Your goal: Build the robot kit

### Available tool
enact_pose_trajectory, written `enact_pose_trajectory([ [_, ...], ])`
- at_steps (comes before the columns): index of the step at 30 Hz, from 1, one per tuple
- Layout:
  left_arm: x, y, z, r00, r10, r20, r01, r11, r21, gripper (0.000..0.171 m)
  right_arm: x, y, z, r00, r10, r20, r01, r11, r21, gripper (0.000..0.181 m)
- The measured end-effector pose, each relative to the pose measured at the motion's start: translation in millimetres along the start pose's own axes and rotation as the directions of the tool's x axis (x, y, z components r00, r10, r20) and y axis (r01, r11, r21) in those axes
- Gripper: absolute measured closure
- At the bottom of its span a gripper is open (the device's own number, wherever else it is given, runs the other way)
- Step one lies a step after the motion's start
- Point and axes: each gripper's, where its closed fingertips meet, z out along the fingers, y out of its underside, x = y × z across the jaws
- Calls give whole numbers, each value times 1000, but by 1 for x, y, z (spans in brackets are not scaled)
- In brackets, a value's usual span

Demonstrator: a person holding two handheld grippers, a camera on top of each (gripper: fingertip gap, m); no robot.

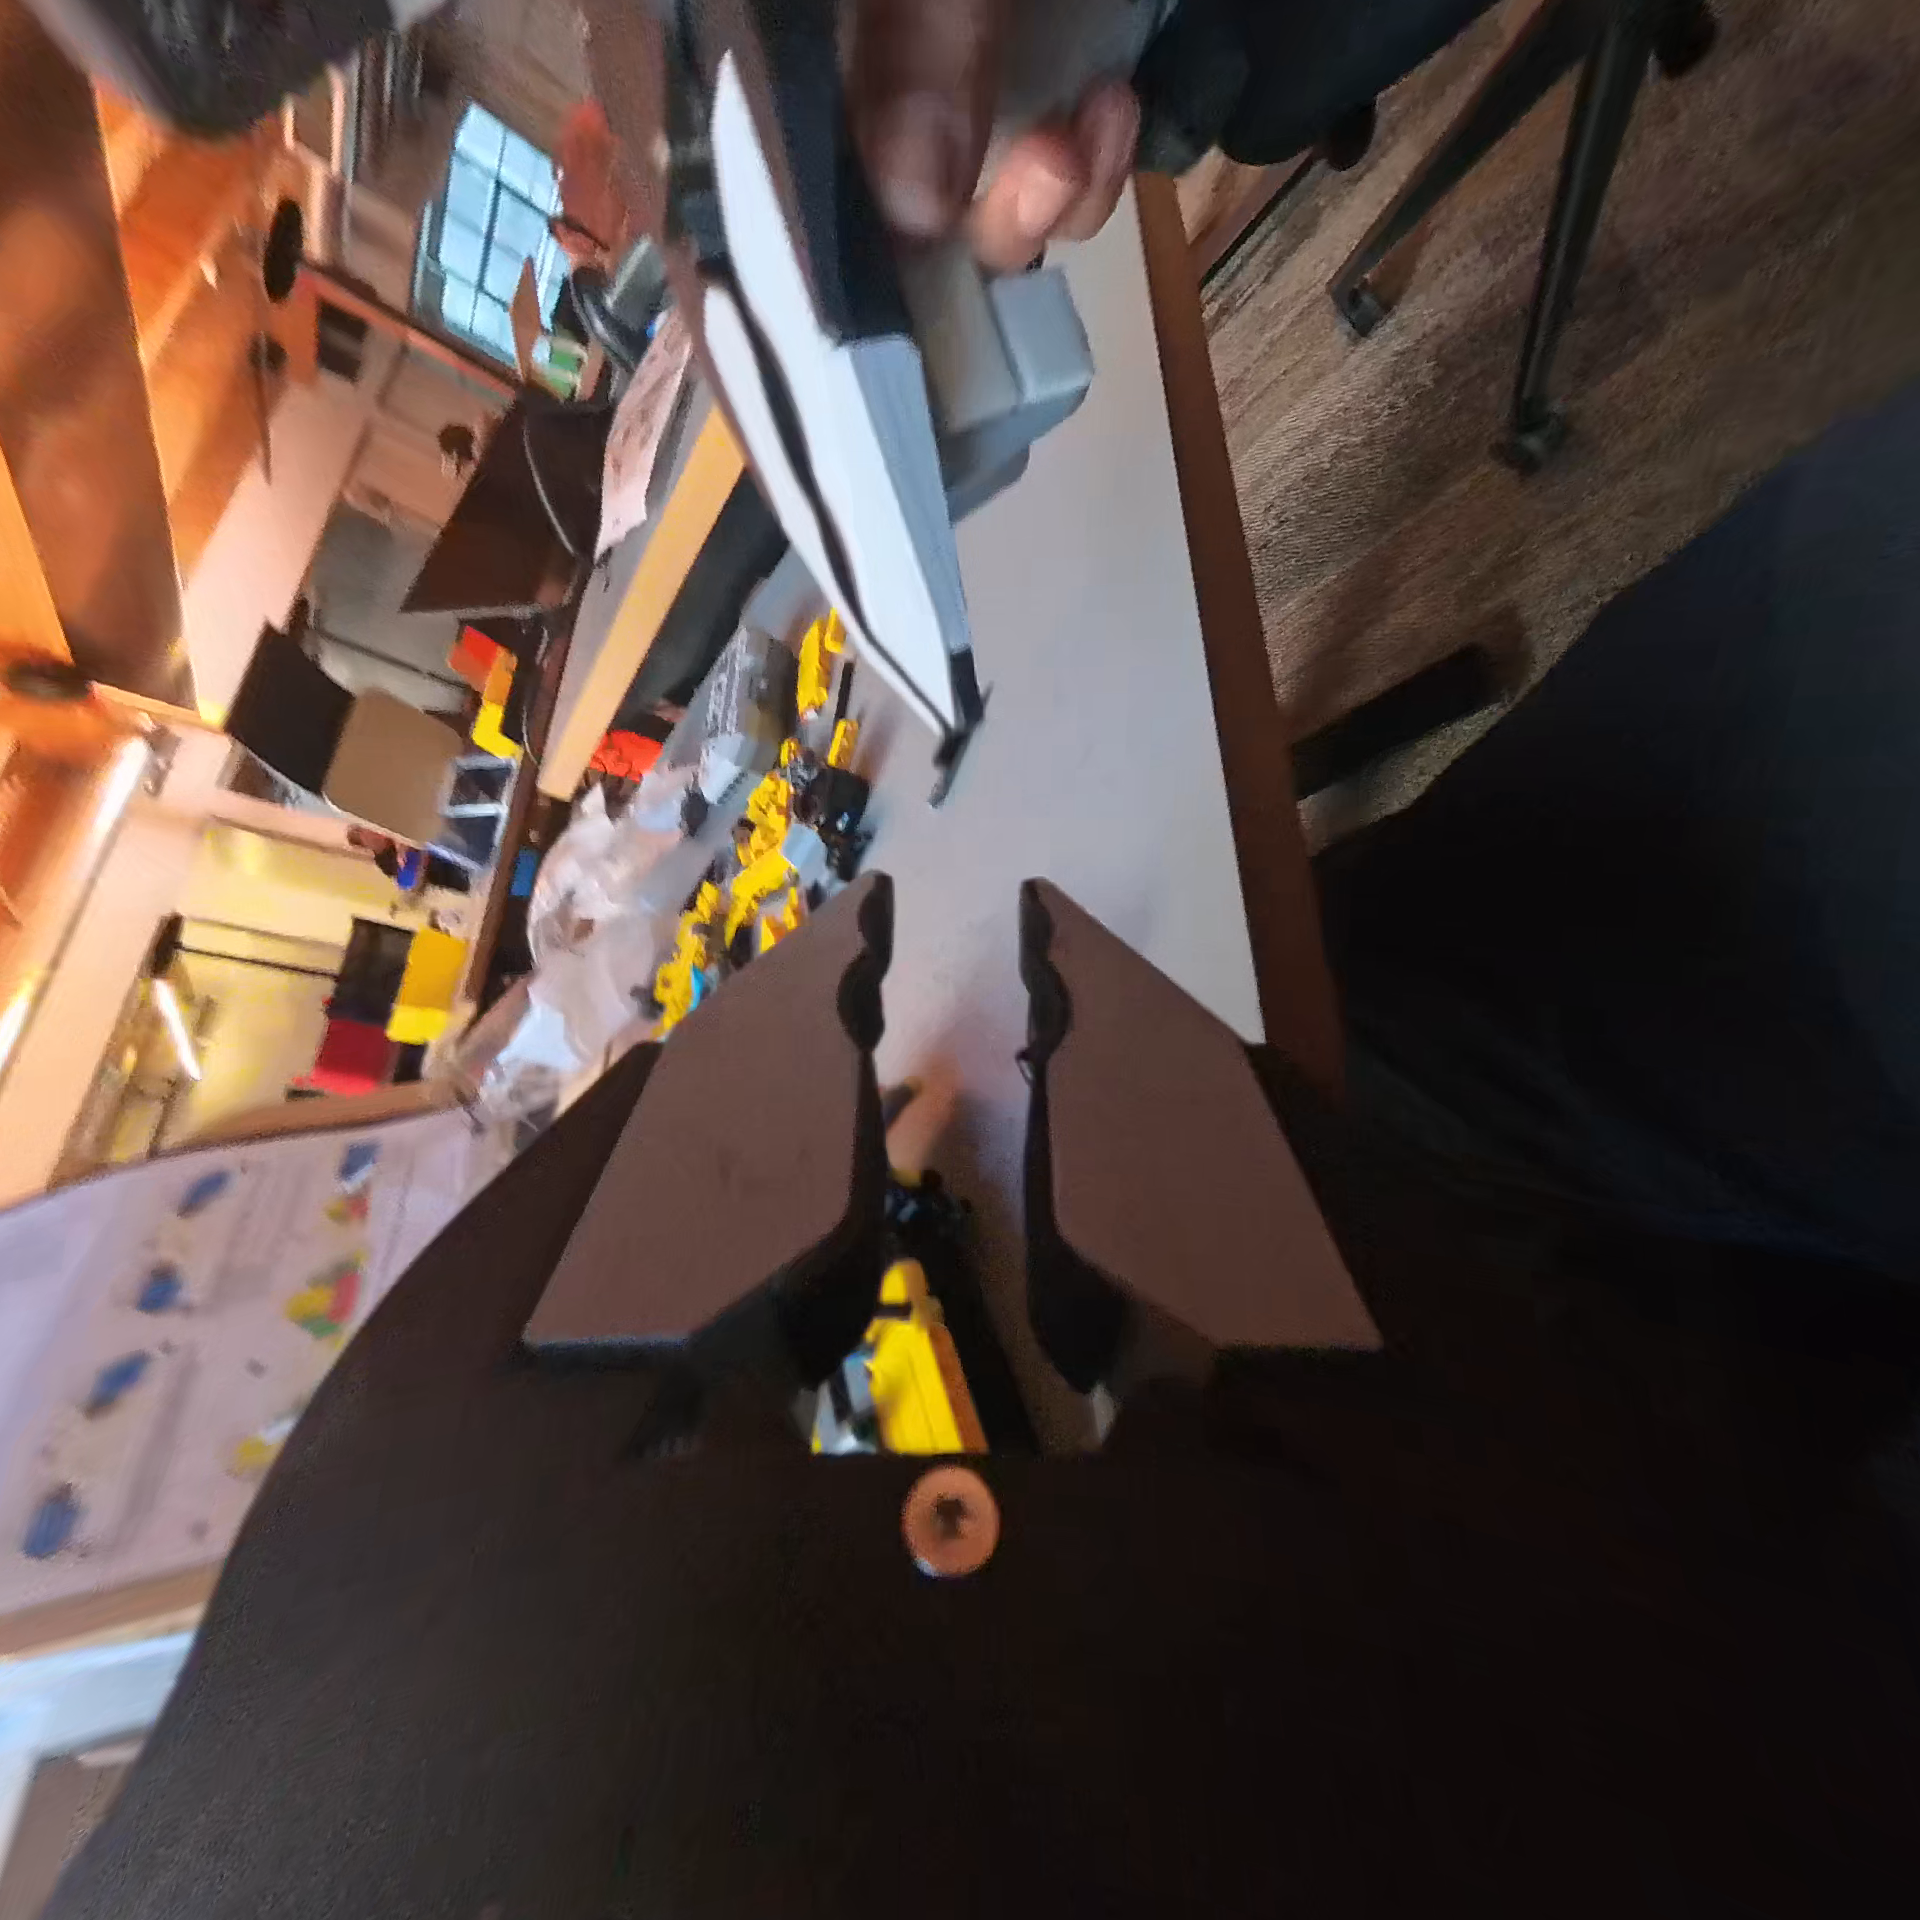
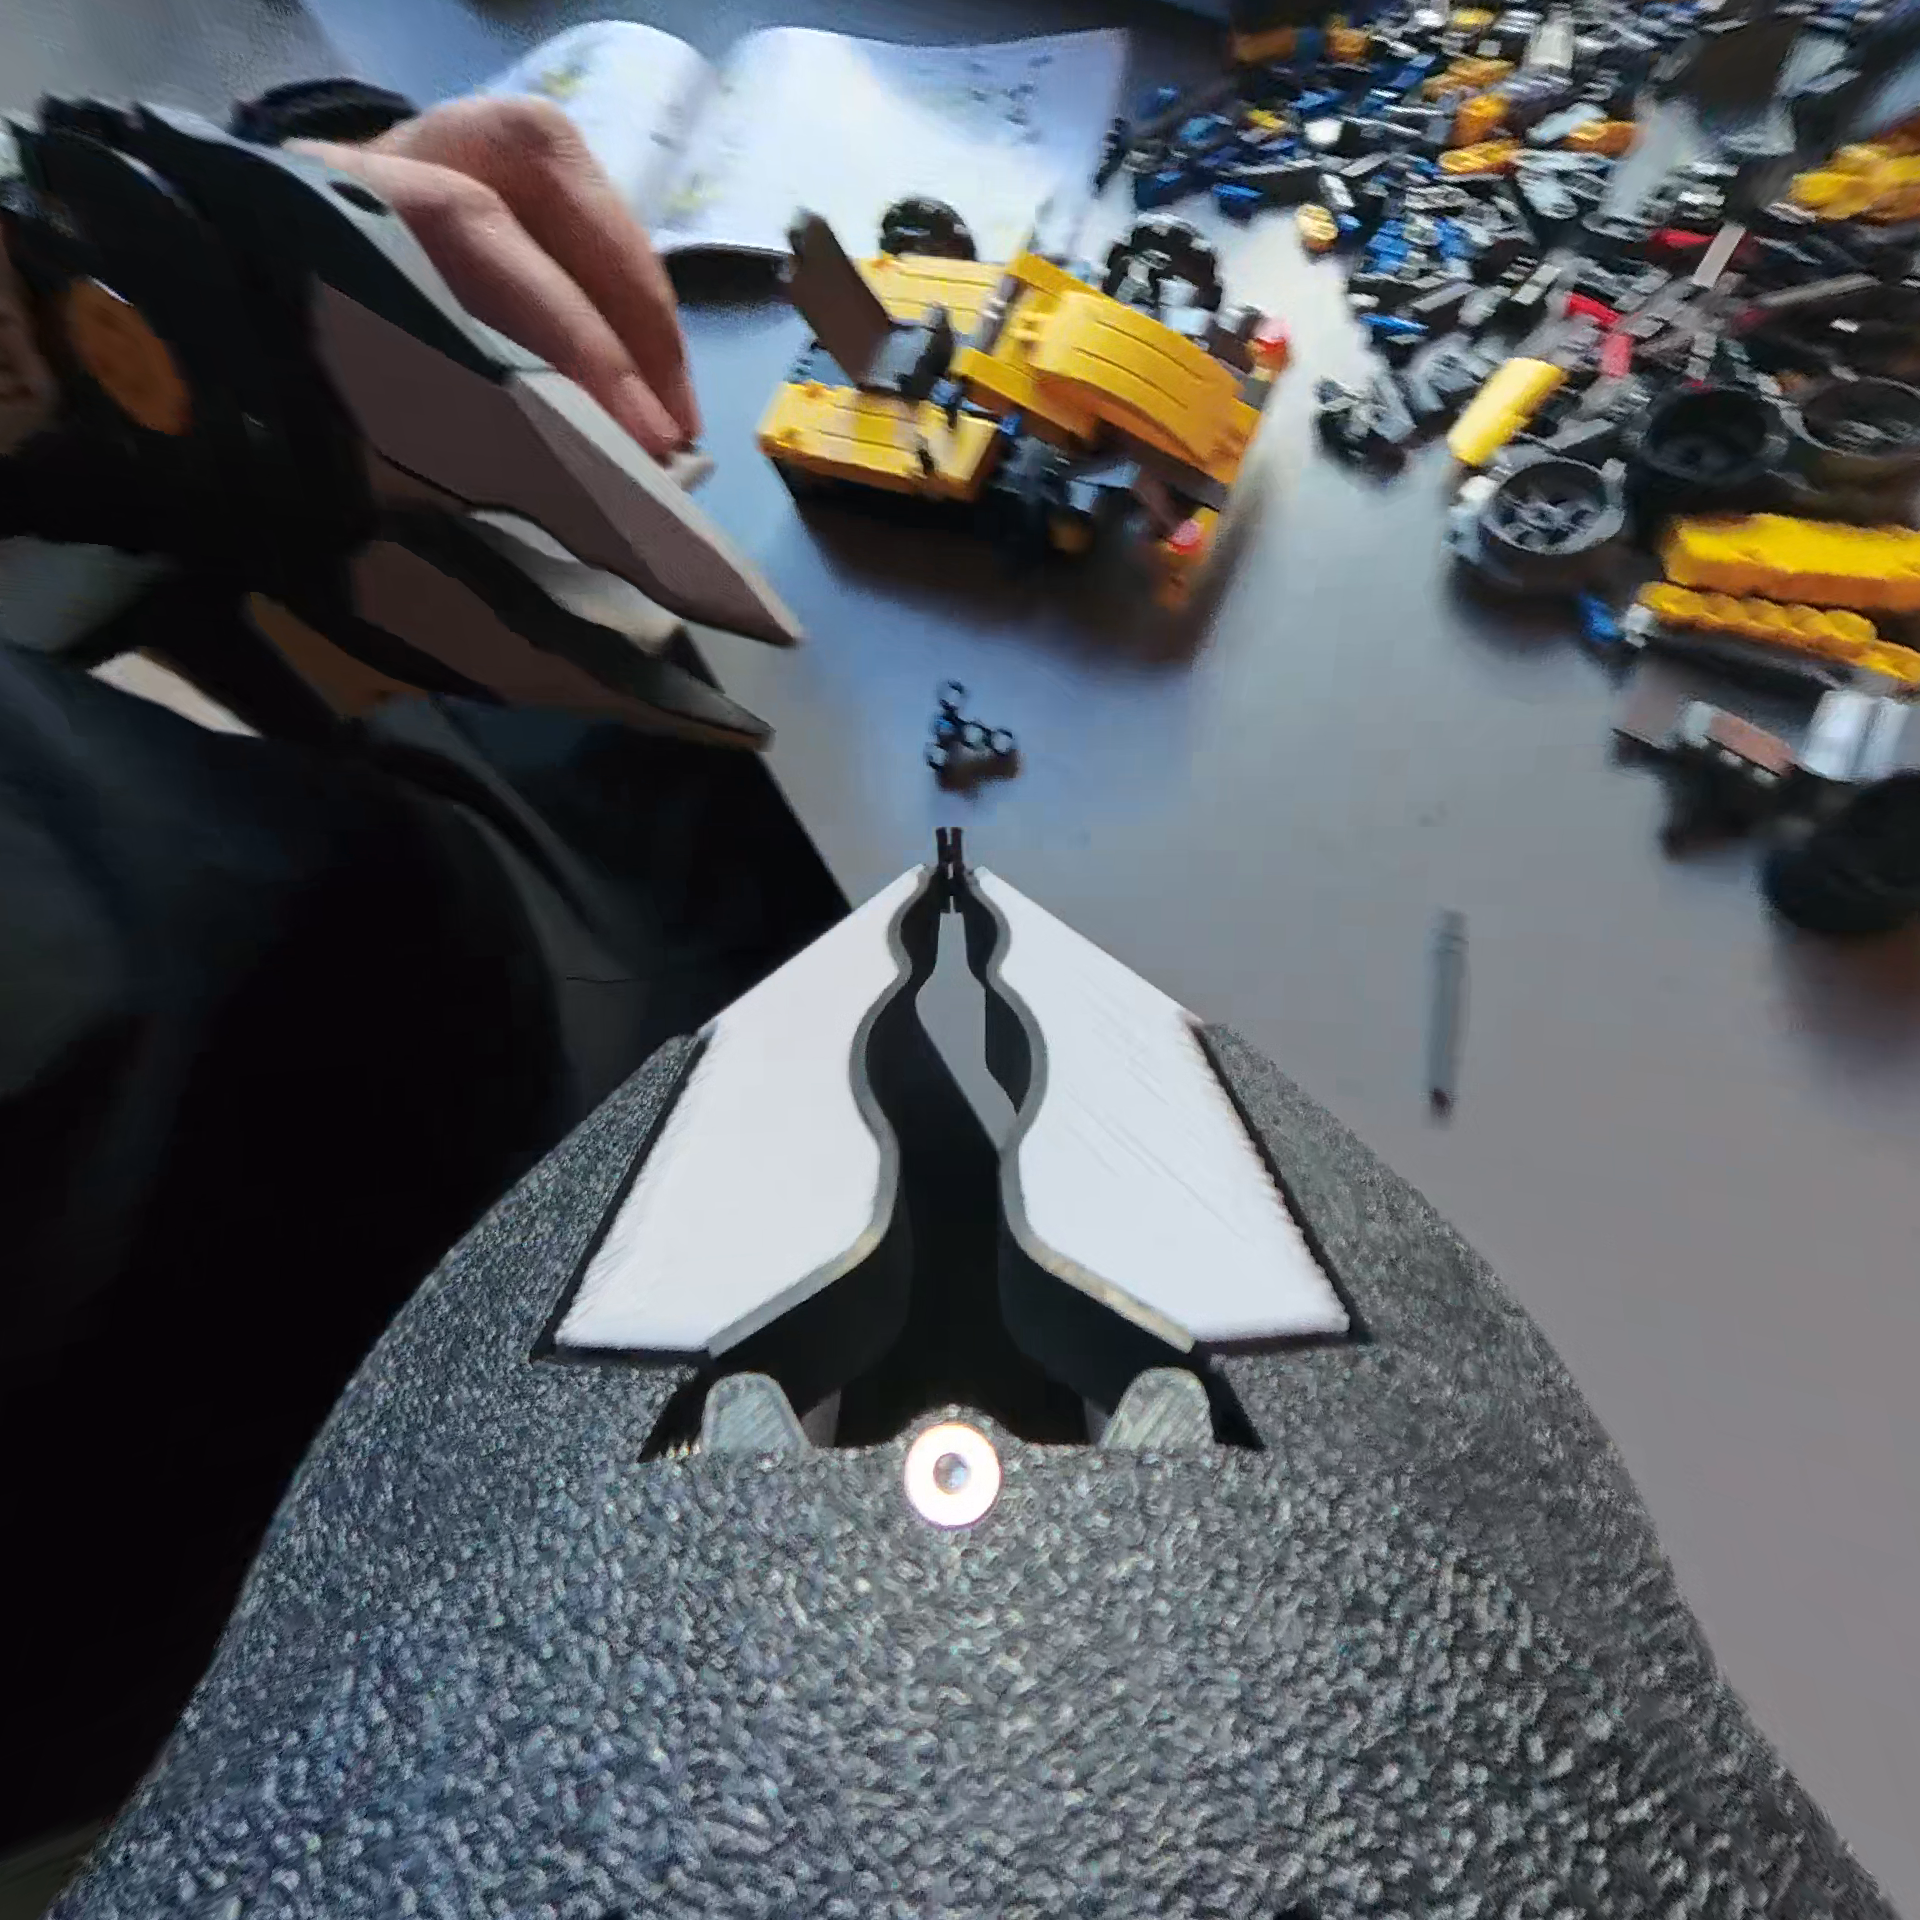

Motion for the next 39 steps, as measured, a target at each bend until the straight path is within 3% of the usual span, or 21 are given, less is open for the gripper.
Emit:
enact_pose_trajectory([
  [5,1,-3,6,993,117,18,-117,993,-13,152,-23,-6,13,997,-7,71,11,998,-59,177],
  [16,23,-5,-3,990,138,31,-137,990,-25,170,-48,1,31,988,51,143,-43,998,-56,176],
  [20,18,-2,-3,993,69,96,-65,997,-37,170,-46,-3,32,988,64,141,-62,998,-19,177],
  [29,10,5,-4,952,-276,132,275,961,24,170,-44,-15,25,986,69,150,-97,979,182,174],
  [39,9,-1,-2,951,-277,136,273,961,49,170,-40,-15,31,987,83,140,-111,972,206,176],
])
